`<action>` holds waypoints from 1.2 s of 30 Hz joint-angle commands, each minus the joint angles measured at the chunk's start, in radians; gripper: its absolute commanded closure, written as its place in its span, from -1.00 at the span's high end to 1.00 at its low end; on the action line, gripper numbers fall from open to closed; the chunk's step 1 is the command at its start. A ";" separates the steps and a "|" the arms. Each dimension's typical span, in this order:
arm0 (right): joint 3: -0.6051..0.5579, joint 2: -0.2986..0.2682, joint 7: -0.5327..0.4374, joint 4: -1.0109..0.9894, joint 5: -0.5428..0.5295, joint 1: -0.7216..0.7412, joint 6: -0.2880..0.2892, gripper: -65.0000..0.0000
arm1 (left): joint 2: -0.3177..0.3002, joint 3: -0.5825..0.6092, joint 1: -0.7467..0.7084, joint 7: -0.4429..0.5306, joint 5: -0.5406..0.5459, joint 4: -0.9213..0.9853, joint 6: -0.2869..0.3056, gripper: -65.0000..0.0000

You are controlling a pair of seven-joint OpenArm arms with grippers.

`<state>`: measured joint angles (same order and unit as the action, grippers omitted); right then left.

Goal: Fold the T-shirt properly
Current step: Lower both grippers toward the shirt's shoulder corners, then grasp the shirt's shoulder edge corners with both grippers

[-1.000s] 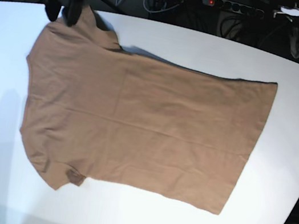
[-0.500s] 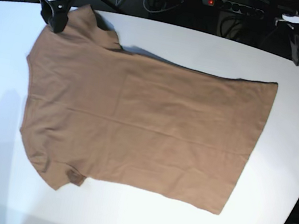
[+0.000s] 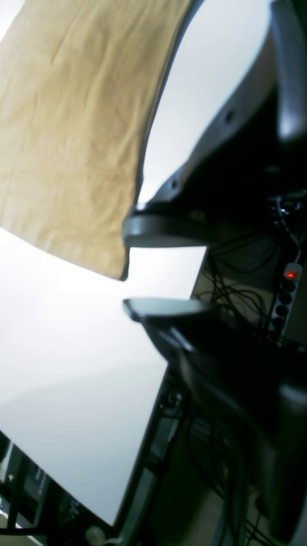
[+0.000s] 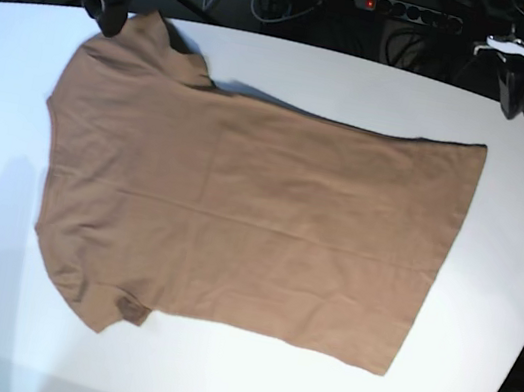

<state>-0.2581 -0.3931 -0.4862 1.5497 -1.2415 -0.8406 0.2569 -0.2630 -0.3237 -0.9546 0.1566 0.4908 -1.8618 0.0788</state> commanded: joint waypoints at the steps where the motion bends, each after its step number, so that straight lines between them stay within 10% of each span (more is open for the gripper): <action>1: 0.004 -0.010 -0.003 0.005 -0.016 -0.001 0.009 0.27 | -0.006 -0.005 -0.002 0.021 -0.002 -0.019 0.003 -0.41; 16: 0.006 0.029 0.163 -0.019 -0.016 0.066 0.009 0.25 | 0.049 -0.104 -0.002 0.021 -0.005 -0.019 0.009 -0.41; 28: 0.004 0.026 0.165 -0.019 -0.014 0.066 0.009 -0.91 | 0.044 -0.102 0.000 0.019 -0.005 -0.014 0.009 -0.41; 36: 0.004 0.024 0.165 -0.021 -0.014 0.068 0.009 -0.96 | 0.024 -0.104 0.156 -0.231 -0.001 -0.009 0.013 -0.40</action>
<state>-0.2558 -0.3557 -0.3058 1.5185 -1.2419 -0.7639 0.2581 -0.2230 -0.4210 -0.7872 -0.1108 0.4873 -1.8580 0.0875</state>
